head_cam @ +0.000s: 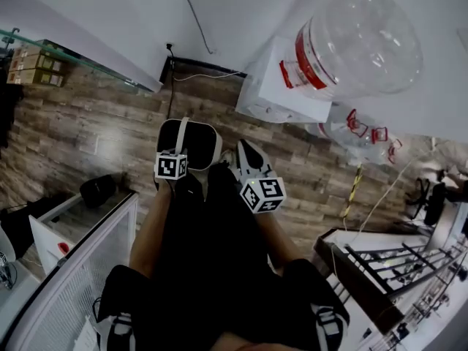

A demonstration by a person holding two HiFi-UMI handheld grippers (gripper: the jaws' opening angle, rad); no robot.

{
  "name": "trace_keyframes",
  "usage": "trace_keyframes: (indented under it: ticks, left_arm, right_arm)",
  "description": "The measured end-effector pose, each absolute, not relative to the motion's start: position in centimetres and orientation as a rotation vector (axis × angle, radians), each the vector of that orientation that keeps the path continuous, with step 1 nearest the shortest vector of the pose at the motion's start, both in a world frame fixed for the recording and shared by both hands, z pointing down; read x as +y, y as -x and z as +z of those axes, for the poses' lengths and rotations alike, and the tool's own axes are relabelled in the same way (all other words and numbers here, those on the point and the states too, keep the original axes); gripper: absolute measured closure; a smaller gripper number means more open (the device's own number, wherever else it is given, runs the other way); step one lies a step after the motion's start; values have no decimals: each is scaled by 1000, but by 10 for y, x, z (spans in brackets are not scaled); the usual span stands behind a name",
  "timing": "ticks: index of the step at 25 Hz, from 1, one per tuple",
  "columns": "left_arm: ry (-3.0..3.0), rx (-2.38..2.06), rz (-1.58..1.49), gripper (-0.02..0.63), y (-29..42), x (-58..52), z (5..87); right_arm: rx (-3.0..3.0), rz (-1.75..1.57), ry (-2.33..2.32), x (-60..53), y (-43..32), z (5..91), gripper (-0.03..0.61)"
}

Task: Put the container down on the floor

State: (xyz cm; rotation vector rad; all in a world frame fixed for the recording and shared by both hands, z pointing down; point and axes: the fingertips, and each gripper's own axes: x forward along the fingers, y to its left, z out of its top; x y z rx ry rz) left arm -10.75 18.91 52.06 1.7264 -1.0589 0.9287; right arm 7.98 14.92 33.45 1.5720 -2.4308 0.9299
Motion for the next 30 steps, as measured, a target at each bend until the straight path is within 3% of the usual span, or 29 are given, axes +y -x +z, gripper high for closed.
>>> trace_keyframes:
  ticks: [24,30]
  left_arm:
    - [-1760,-1012,975,584,72,3,613]
    - [-1753,-1017,973,584,66,-38,675]
  right_arm:
    - [-2262,996,-1718,27,-89,417,545]
    - [-2277,1004,-1658,-10,-78,463,545]
